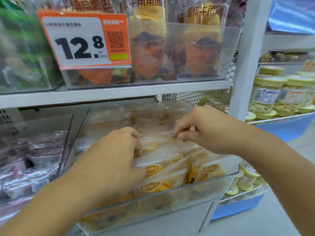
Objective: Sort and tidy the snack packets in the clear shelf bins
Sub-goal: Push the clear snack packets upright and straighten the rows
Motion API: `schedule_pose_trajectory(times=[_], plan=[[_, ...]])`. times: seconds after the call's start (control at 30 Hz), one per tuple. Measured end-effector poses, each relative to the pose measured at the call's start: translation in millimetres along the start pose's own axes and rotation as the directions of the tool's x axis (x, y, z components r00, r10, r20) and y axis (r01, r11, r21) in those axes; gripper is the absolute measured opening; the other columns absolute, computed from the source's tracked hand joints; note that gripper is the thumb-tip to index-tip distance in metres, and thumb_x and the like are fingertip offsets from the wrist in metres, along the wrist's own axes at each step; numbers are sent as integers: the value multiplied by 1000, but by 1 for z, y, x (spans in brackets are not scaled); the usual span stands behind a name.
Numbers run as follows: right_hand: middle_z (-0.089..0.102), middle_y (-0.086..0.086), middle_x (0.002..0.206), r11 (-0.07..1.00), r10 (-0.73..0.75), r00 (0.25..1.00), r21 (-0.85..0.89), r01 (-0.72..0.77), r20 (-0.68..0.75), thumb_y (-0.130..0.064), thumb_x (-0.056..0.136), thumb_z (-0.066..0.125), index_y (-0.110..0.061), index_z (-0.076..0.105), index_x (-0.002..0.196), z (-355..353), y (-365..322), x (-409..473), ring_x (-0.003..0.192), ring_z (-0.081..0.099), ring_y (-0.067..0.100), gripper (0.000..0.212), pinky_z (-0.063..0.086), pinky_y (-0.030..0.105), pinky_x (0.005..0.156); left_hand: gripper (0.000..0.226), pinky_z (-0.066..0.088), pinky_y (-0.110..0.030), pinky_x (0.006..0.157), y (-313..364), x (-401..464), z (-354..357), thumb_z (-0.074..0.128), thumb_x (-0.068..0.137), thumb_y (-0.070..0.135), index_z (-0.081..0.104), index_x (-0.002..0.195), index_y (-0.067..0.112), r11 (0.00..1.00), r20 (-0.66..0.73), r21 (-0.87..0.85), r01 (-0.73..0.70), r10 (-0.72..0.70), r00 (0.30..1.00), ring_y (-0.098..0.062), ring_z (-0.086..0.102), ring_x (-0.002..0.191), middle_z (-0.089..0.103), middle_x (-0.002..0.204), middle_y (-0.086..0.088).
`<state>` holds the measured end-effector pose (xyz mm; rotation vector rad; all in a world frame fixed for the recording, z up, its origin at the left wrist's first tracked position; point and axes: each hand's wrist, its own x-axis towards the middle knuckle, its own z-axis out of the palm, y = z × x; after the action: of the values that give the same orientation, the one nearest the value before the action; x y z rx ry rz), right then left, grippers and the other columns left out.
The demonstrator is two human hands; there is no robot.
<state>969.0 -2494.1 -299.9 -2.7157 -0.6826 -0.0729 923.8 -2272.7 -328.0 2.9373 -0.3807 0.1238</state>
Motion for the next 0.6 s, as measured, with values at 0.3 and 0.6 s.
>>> schedule_pose_trajectory(times=[0.3,0.6], plan=[[70,-7,75,994,-5,994,105,-6,113,-27,88,75,-26,77,78,-8,-3,8,58,55,-3,11,40,12,56,23,35,-29,110,-1,6,7,76,83,46,75,71,26,996,-32,-62,-70,68,997,3,29,135,31,146,30],[68,-12,72,994,34,955,88,-62,295,-34,86,76,-27,81,86,-3,-8,8,57,52,-2,8,36,10,57,24,30,-34,116,-2,4,8,63,89,58,68,72,42,964,80,-179,-195,212,974,7,12,143,12,156,33]])
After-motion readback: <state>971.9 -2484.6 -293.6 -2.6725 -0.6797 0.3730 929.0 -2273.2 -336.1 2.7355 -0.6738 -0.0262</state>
